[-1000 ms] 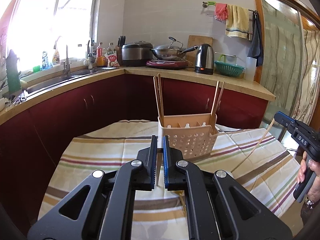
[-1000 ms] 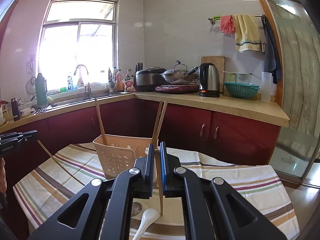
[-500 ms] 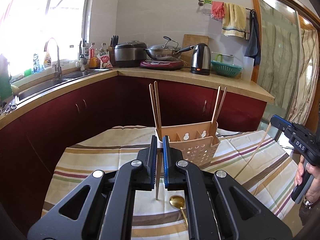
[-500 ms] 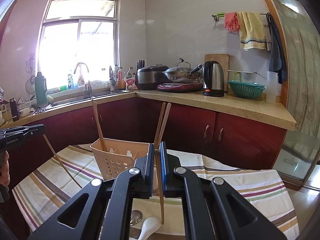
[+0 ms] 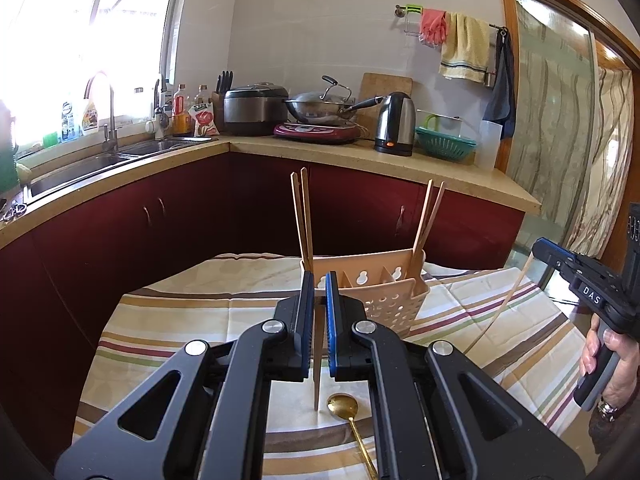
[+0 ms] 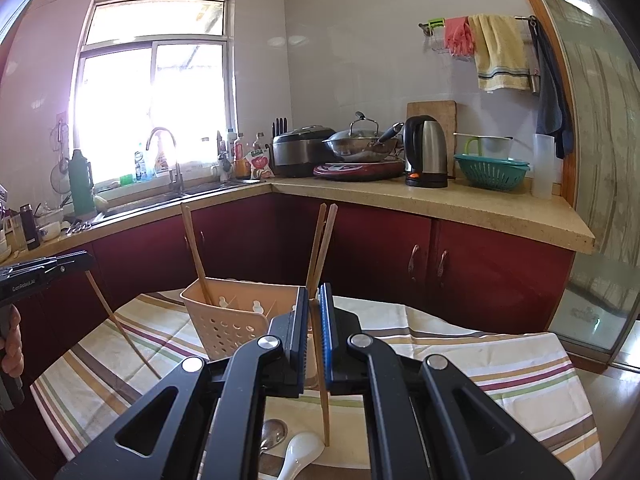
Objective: Organize utensils
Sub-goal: 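Carry the chopstick with the left gripper to the caddy while the right gripper carries its chopstick there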
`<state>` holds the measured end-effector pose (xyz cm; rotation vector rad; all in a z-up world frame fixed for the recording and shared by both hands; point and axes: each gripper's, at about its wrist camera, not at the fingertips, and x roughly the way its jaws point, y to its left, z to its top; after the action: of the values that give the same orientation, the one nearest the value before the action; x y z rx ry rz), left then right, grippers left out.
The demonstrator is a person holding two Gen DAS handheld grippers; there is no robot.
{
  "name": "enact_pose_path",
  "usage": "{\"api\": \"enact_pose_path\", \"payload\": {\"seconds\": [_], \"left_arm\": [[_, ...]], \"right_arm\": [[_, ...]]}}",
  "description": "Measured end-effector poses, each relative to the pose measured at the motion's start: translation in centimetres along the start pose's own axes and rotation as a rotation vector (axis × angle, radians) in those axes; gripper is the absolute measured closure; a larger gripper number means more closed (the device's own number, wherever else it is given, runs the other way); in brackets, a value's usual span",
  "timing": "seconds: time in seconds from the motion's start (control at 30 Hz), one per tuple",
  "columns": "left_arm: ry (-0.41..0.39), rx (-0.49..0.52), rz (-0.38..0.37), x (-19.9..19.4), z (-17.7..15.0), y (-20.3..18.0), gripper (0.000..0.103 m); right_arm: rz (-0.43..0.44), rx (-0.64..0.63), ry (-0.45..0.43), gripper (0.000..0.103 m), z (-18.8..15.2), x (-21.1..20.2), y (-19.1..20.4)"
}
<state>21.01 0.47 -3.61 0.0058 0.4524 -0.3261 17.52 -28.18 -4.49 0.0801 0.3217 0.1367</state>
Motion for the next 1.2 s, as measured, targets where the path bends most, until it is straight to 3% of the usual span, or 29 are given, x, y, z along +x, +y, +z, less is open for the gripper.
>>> {"api": "enact_pose_path", "payload": {"seconds": [0.53, 0.93, 1.2], "left_arm": [[-0.074, 0.015, -0.021, -2.7, 2.6, -0.5, 0.097], [-0.211, 0.042, -0.059, -4.1, 9.4, -2.1, 0.097], [-0.291, 0.051, -0.056, -3.3, 13.8, -2.9, 0.097]], "right_arm": [[0.025, 0.002, -0.085, 0.097, 3.3, -2.2, 0.6], [0.065, -0.036, -0.200, 0.097, 9.3, -2.1, 1.6], [0.073, -0.033, -0.253, 0.097, 12.6, 0.0, 1.5]]}}
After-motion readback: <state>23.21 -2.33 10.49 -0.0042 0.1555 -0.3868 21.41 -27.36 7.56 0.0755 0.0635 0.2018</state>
